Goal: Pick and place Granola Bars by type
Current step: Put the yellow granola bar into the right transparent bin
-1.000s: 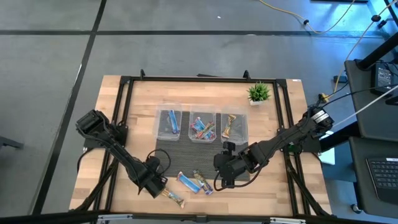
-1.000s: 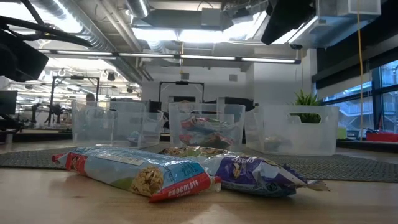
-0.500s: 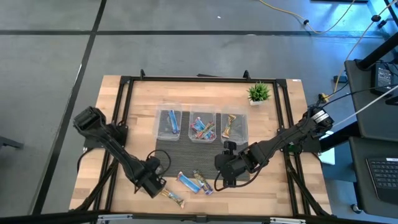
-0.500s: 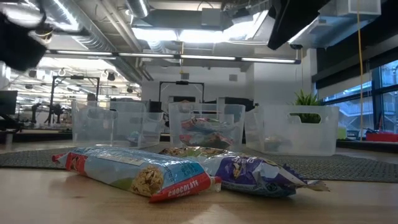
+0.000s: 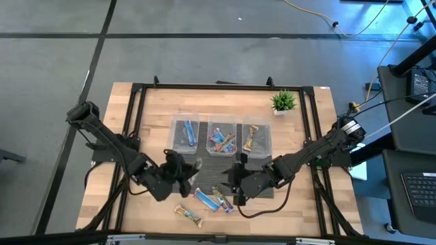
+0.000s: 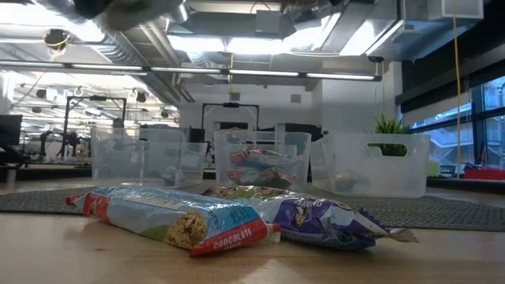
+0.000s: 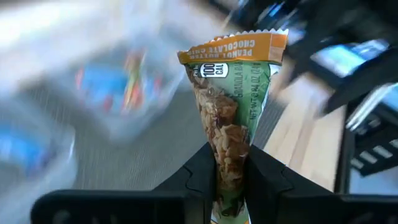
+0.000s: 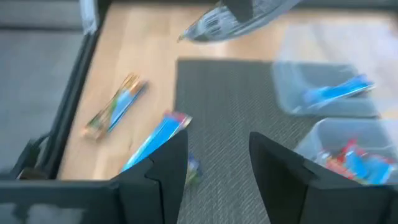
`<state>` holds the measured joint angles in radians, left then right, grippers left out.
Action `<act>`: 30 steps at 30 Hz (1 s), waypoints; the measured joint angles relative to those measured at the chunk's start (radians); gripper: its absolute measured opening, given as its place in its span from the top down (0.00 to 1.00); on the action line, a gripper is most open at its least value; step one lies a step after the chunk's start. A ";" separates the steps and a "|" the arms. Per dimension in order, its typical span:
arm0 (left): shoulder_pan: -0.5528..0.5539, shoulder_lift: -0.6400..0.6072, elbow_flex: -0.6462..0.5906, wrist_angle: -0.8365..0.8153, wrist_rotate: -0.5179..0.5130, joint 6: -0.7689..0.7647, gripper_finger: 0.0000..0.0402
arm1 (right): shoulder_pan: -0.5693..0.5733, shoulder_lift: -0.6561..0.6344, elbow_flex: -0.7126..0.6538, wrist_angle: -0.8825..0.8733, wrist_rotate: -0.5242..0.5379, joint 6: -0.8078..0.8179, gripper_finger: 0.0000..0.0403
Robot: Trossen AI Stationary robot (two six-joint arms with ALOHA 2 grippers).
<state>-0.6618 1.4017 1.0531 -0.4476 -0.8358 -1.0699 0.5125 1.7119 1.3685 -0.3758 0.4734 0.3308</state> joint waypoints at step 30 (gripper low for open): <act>0.248 -0.101 0.001 0.661 0.470 1.054 0.86 | -0.053 -0.009 0.163 0.058 0.006 -0.075 0.25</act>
<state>-0.4133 1.3009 1.0538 0.2130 -0.3656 -0.0161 0.4593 1.7027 1.5314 -0.3173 0.4797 0.2554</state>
